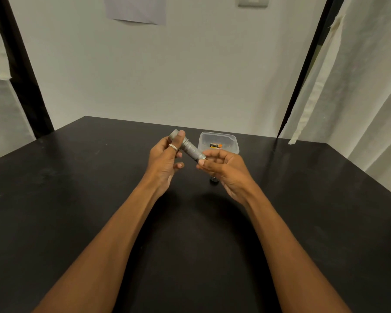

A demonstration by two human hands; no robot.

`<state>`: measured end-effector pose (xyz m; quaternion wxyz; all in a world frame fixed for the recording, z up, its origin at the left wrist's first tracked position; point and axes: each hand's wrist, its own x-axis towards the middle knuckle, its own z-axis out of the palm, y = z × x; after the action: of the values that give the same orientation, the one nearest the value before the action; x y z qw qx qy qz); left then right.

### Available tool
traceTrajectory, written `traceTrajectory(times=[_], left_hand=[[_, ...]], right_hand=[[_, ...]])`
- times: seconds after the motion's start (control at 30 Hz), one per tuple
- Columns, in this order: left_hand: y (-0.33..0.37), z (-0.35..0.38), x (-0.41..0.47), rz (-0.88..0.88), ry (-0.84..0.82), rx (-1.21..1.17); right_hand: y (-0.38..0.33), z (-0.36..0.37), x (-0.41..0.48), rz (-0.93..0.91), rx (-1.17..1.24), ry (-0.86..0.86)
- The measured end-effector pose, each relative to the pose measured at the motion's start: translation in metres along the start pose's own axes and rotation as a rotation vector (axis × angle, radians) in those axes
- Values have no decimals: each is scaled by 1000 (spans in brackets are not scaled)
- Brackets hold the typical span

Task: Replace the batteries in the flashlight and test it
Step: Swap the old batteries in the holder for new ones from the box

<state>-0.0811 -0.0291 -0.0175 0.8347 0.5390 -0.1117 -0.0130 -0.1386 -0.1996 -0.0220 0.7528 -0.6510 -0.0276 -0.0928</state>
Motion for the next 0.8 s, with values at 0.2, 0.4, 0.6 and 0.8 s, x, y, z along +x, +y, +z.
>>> traceTrajectory(times=[0.2, 0.4, 0.6, 0.8], left_hand=[[-2, -2, 0, 19, -50, 1], [-6, -9, -2, 129, -120, 284], [-15, -12, -5, 520, -153, 899], [-21, -12, -8, 721, -19, 1225]], right_hand=[[0, -6, 0, 28, 117, 23], [-4, -20, 4, -9, 225, 72], [-3, -19, 3, -23, 158, 96], [-6, -14, 2, -38, 79, 140]])
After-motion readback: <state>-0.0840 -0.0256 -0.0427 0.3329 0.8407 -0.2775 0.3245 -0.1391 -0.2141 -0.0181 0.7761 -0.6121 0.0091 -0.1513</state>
